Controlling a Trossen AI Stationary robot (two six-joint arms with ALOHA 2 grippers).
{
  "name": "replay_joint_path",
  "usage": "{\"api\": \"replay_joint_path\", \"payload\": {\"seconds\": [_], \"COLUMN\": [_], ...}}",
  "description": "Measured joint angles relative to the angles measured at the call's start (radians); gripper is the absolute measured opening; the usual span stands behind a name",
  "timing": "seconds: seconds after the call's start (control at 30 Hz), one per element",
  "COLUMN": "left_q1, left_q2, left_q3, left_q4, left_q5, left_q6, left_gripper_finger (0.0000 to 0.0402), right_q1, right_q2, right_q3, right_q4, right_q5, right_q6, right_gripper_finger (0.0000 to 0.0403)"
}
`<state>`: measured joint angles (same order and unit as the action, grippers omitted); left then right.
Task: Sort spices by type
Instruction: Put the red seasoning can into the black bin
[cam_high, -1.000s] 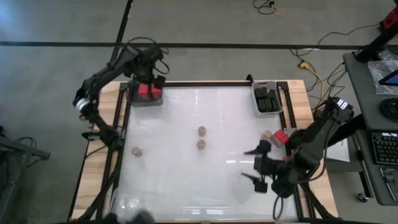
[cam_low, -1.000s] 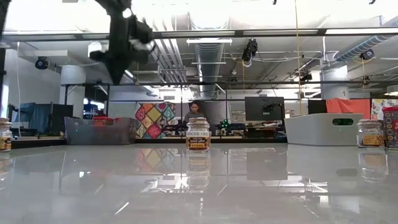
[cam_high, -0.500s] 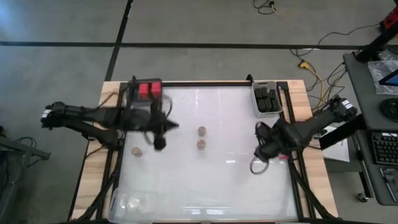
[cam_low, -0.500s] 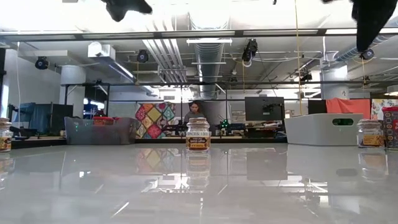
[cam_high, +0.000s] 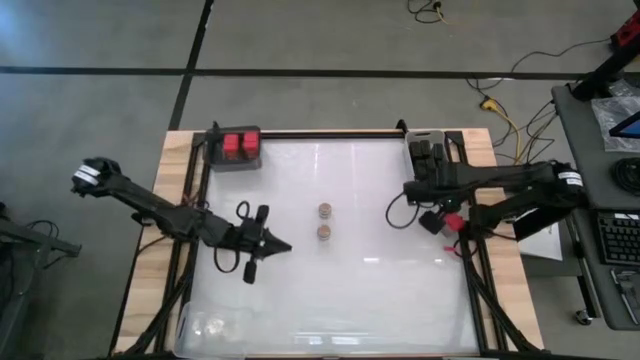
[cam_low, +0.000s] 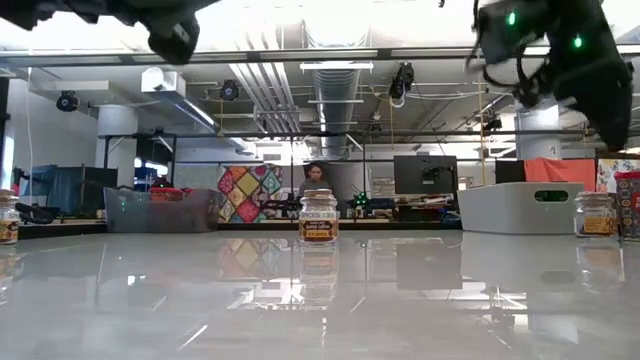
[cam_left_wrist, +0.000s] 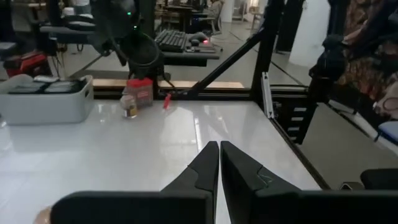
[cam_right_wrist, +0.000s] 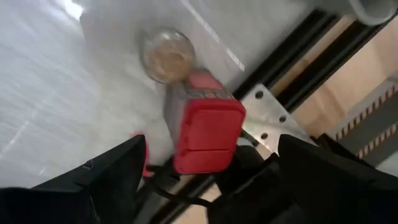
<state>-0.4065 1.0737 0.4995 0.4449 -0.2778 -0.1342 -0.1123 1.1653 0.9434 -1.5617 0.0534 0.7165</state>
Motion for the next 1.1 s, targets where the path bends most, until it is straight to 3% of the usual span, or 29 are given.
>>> {"api": "replay_joint_path", "payload": {"seconds": [0.2, 0.47, 0.7, 1.1], "left_q1": [0.0, 0.002, 0.0, -0.019], "left_q2": [0.094, 0.266, 0.362, 0.367], "left_q3": [-0.031, 0.063, 0.147, 0.121], "left_q4": [0.097, 0.11, 0.112, 0.141], "left_q5": [0.0, -0.001, 0.136, 0.14], "left_q6": [-0.034, -0.002, 0.031, 0.0], "left_gripper_finger": [0.0001, 0.0001, 0.0001, 0.0001], "right_q1": [-0.144, -0.258, -0.275, -0.275], "right_q2": [-0.004, 0.018, 0.085, 0.256], "right_q3": [-0.105, -0.118, -0.133, -0.146], "right_q4": [0.015, 0.079, 0.089, 0.092], "right_q5": [-0.069, -0.14, -0.164, -0.166], "right_q6": [-0.153, -0.289, -0.375, -0.484], "right_gripper_finger": [0.0357, 0.0357, 0.0356, 0.0298]}}
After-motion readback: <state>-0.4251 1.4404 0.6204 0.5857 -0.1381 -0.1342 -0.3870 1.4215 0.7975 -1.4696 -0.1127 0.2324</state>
